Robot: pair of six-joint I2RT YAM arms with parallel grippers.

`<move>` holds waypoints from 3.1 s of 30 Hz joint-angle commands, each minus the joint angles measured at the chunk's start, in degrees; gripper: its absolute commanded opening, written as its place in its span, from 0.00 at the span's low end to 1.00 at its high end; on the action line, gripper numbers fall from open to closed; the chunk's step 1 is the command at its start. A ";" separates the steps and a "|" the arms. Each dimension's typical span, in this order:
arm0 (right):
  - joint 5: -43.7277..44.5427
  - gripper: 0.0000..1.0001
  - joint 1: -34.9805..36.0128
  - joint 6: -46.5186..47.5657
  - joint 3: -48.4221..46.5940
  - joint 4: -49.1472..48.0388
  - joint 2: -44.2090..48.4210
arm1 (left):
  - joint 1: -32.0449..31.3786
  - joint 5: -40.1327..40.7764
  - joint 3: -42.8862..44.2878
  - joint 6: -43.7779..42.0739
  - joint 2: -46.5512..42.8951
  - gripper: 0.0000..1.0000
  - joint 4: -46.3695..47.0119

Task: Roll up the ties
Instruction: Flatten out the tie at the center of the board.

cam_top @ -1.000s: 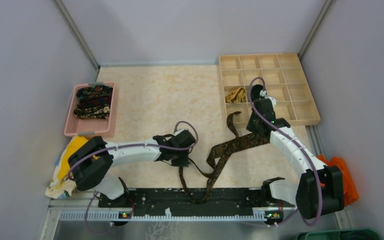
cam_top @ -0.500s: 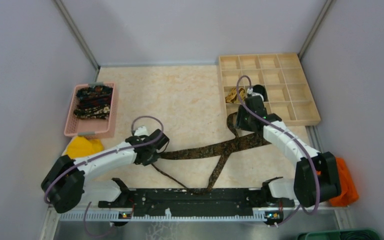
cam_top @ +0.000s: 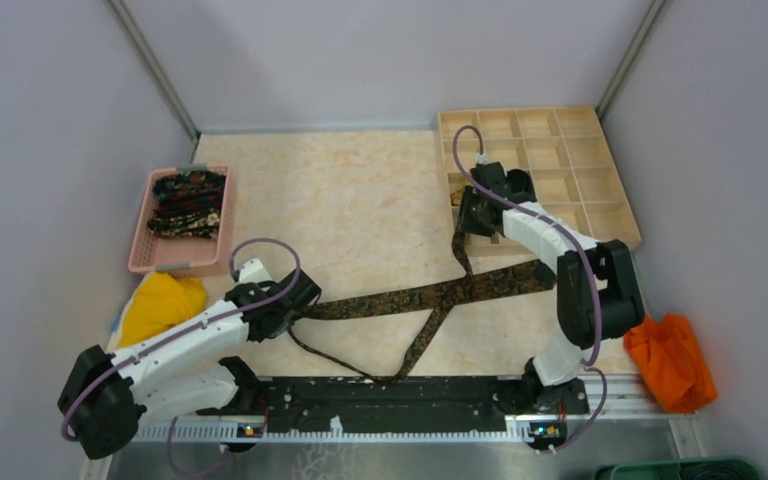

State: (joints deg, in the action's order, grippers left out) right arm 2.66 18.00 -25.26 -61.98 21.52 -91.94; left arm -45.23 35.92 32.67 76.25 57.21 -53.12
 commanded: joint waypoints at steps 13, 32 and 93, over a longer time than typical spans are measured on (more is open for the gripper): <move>8.71 0.00 2.71 -3.56 1.76 -0.58 4.89 | 0.27 -0.53 -1.04 -7.22 -0.15 0.00 6.85; 39.30 0.00 6.89 -27.80 17.87 25.51 23.07 | 1.40 -4.73 4.01 -22.93 10.41 0.00 24.61; -13.14 0.59 56.87 13.33 -4.44 -8.52 -8.51 | 6.56 20.45 37.72 -40.08 -17.55 0.15 20.30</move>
State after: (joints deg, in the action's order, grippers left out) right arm -5.78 73.76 -12.73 -64.51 14.59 -98.19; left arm -38.85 55.00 71.11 37.21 41.91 -30.22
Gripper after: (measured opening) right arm 0.619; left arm 0.149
